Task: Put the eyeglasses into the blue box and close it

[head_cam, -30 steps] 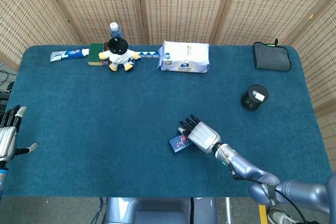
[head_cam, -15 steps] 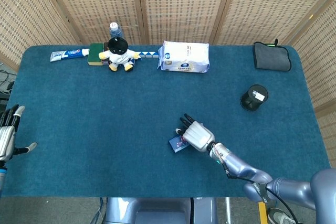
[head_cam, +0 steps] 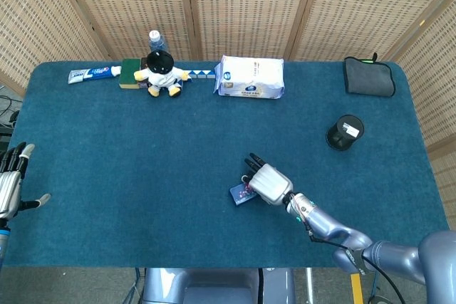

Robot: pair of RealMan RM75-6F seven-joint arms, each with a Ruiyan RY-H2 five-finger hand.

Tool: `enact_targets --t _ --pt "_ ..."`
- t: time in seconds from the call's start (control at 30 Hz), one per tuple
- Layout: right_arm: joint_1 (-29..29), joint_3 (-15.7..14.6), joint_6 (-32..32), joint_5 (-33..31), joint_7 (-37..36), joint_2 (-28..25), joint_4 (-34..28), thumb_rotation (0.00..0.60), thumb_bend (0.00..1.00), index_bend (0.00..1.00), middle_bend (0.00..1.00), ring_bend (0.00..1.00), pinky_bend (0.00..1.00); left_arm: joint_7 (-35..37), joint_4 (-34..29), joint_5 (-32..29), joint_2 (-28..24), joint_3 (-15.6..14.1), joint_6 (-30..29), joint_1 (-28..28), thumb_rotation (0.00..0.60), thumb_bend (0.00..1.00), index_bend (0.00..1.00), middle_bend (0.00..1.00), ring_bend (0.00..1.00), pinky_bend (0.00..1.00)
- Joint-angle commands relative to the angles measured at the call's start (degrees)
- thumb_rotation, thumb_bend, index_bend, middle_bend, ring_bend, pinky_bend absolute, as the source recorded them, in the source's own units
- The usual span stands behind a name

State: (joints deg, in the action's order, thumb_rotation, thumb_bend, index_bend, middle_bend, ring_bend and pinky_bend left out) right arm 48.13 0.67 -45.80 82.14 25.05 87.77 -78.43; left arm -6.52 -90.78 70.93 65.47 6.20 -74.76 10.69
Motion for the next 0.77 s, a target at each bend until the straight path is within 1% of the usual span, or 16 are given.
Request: enact_targets --t 0.03,0.1,0.2,0.3,0.4,0.47,0.53,0.6,0.7,0.77 --pt "-0.44 0.82 -0.21 -2.12 0.96 -3.07 -4.99 0.6 0.15 0.0 0.0 0.0 0.04 0.08 -0.15 0.12 -0.11 -0.04 0.0 0.0 0.6 0.0 0.0 0.0 0.0 0.0" --pt "-1.08 1.34 -1.52 -2.95 1.85 -5.05 -8.18 0.6 0.13 0.0 0.0 0.0 0.04 0.23 -0.36 0.29 -0.24 -0.08 -0.14 -0.08 0.6 0.0 0.0 0.0 0.0 0.0" --pt "-2.88 1.83 -4.66 -3.91 2.74 -9.64 -14.62 0.6 0.13 0.0 0.0 0.0 0.04 0.7 -0.85 0.84 -0.57 -0.2 -0.6 -0.32 0.6 0.0 0.0 0.0 0.0 0.0" --pt "-6.45 1.05 -10.18 -2.86 2.76 -15.59 -21.1 0.6 0.13 0.0 0.0 0.0 0.04 1.43 -1.44 1.82 -1.13 -0.48 -1.21 -0.67 0.6 0.0 0.0 0.0 0.0 0.0" --pt "-11.34 -0.32 -18.05 0.44 0.77 -19.18 -23.62 0.6 0.13 0.0 0.0 0.0 0.04 2.15 -1.87 2.99 -1.55 -0.75 -2.04 -1.04 0.6 0.0 0.0 0.0 0.0 0.0" --pt "-14.7 -1.21 -23.3 2.68 -1.74 -20.22 -23.18 0.6 0.12 0.0 0.0 0.0 0.04 2.51 -1.97 3.79 -1.71 -0.96 -2.53 -1.24 0.6 0.0 0.0 0.0 0.0 0.0" --pt "-19.18 -2.84 -29.29 4.85 -6.12 -20.8 -21.33 0.6 0.08 0.0 0.0 0.0 0.04 2.97 -2.05 4.62 -1.9 -1.23 -3.01 -1.48 0.6 0.0 0.0 0.0 0.0 0.0" --pt "-22.92 -4.41 -33.08 5.69 -11.51 -21.18 -19.13 0.6 0.03 0.0 0.0 0.0 0.02 3.27 -2.03 5.43 -2.0 -1.46 -3.48 -1.66 0.6 0.0 0.0 0.0 0.0 0.0" --pt "-26.44 -4.65 -37.14 5.89 -17.2 -20.63 -15.82 0.6 0.0 0.0 0.0 0.0 0.01 3.77 -2.08 6.65 -2.15 -1.98 -4.1 -2.03 0.6 0.0 0.0 0.0 0.0 0.0" --pt "-28.84 -4.19 -39.74 5.07 -20.36 -19.76 -13.34 0.6 0.0 0.0 0.0 0.0 0.01 4.45 -2.24 7.61 -2.37 -2.42 -4.66 -2.43 0.6 0.0 0.0 0.0 0.0 0.0"
